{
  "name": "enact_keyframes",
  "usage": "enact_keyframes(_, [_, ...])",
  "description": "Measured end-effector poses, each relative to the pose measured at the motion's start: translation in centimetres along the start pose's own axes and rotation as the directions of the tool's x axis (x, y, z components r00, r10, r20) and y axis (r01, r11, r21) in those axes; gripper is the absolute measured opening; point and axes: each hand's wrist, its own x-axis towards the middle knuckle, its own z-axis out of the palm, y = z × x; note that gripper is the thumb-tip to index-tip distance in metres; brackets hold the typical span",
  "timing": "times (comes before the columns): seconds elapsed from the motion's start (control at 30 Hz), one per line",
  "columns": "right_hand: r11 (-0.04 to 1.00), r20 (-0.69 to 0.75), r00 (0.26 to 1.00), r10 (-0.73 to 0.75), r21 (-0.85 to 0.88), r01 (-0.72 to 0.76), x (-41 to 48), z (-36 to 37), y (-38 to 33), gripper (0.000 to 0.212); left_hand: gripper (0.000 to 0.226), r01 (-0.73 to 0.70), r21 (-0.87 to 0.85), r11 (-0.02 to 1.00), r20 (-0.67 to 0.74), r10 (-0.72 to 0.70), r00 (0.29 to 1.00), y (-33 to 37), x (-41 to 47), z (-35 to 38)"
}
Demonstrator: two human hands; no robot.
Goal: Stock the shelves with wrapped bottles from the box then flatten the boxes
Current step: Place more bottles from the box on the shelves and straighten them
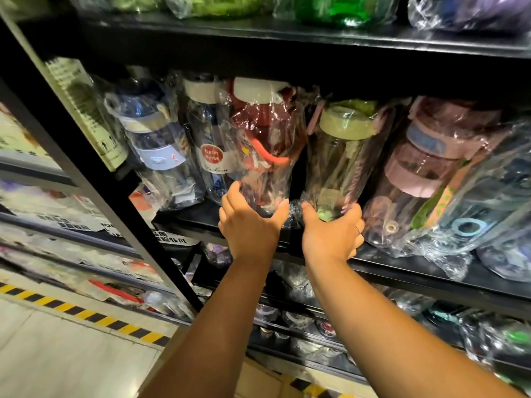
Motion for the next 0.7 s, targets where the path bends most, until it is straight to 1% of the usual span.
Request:
enact_keyframes(0.07, [1.0, 0.001, 1.0, -0.008, -0.004, 0.008, 0.0, 0.0, 0.1, 0.093, 0.097, -0.01, -0.007, 1.0, 0.035, 0.011, 0.999, 0.2, -0.1, -0.3])
enact_keyframes(0.13, [1.0, 0.015, 0.999, -0.029, 0.003, 0.029, 0.1, -0.1, 0.3, 0.095, 0.093, 0.027, -0.061, 0.998, 0.054, -0.024, 0.998, 0.3, -0.2, -0.8])
enact_keyframes(0.2, [0.998, 0.047, 0.997, -0.066, 0.015, 0.065, 0.0, -0.4, 0.7, 0.096, 0.079, 0.07, -0.19, 0.979, 0.008, -0.07, 0.998, -0.3, -0.1, -1.4])
enact_keyframes(0.27, [0.994, 0.078, 0.991, -0.109, 0.04, 0.106, -0.1, -0.7, 1.3, 0.096, 0.06, 0.115, -0.343, 0.932, -0.067, -0.146, 0.987, -1.1, 0.6, -2.1])
enact_keyframes(0.33, [0.987, 0.102, 0.983, -0.152, 0.068, 0.146, -0.5, -1.0, 1.8, 0.096, 0.05, 0.206, -0.403, 0.892, -0.089, -0.262, 0.961, -1.8, 1.9, -2.7])
enact_keyframes(0.4, [0.979, 0.124, 0.974, -0.192, 0.092, 0.181, -0.9, -1.4, 2.3, 0.093, 0.051, 0.277, -0.381, 0.882, -0.055, -0.321, 0.945, -2.2, 3.2, -3.1])
enact_keyframes(0.47, [0.971, 0.147, 0.963, -0.227, 0.109, 0.212, -1.1, -1.7, 2.6, 0.09, 0.056, 0.266, -0.316, 0.911, -0.035, -0.291, 0.956, -2.7, 3.7, -2.9])
enact_keyframes(0.57, [0.963, 0.169, 0.952, -0.256, 0.133, 0.236, -1.2, -2.0, 2.8, 0.089, 0.063, 0.228, -0.231, 0.946, -0.07, -0.25, 0.966, -3.0, 3.7, -2.2])
enact_keyframes(0.63, [0.96, 0.174, 0.948, -0.265, 0.145, 0.242, -1.3, -2.0, 2.8, 0.09, 0.061, 0.239, -0.229, 0.944, -0.078, -0.263, 0.962, -3.1, 3.8, -2.1])
enact_keyframes(0.7, [0.957, 0.181, 0.946, -0.27, 0.154, 0.244, -1.3, -2.0, 2.8, 0.091, 0.054, 0.25, -0.23, 0.941, -0.066, -0.271, 0.96, -3.2, 4.0, -2.2])
